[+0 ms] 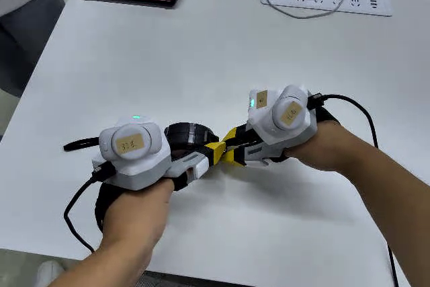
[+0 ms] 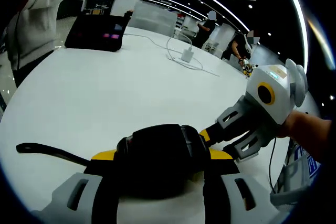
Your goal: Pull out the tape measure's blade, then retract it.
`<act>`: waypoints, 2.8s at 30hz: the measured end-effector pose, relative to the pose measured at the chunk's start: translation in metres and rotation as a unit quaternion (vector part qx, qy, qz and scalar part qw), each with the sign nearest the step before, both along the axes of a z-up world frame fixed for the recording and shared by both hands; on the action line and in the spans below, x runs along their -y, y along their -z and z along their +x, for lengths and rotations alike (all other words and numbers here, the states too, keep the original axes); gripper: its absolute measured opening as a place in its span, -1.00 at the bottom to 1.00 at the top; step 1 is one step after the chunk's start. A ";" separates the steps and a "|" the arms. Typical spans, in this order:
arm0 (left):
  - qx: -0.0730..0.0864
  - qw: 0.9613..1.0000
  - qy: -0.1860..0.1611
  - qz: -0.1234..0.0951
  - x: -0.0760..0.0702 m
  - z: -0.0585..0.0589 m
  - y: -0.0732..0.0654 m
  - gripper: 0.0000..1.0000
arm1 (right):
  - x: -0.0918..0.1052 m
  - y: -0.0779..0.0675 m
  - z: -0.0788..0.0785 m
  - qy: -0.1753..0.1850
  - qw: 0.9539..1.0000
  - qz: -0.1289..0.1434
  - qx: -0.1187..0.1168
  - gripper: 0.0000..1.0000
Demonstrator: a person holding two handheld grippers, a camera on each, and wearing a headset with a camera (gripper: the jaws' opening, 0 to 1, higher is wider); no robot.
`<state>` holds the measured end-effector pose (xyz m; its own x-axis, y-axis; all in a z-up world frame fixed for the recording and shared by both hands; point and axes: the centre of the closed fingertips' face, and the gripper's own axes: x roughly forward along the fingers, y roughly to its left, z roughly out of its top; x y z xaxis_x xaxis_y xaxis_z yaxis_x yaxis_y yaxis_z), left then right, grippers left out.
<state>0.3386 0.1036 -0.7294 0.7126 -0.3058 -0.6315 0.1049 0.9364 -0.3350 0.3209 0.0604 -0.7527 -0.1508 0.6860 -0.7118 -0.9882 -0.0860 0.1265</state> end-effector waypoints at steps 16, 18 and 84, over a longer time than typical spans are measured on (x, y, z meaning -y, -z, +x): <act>-0.002 1.000 0.003 -0.003 0.000 0.001 0.000 0.23 | 0.001 0.000 0.000 0.013 1.000 0.007 0.001 -0.76; -0.002 1.000 0.010 -0.003 0.000 0.000 0.001 0.23 | 0.001 0.000 -0.001 0.021 1.000 0.007 -0.007 -0.72; 0.052 0.972 0.202 0.112 -0.033 -0.057 -0.041 0.87 | 0.089 -0.059 -0.023 0.164 0.985 0.044 0.016 0.06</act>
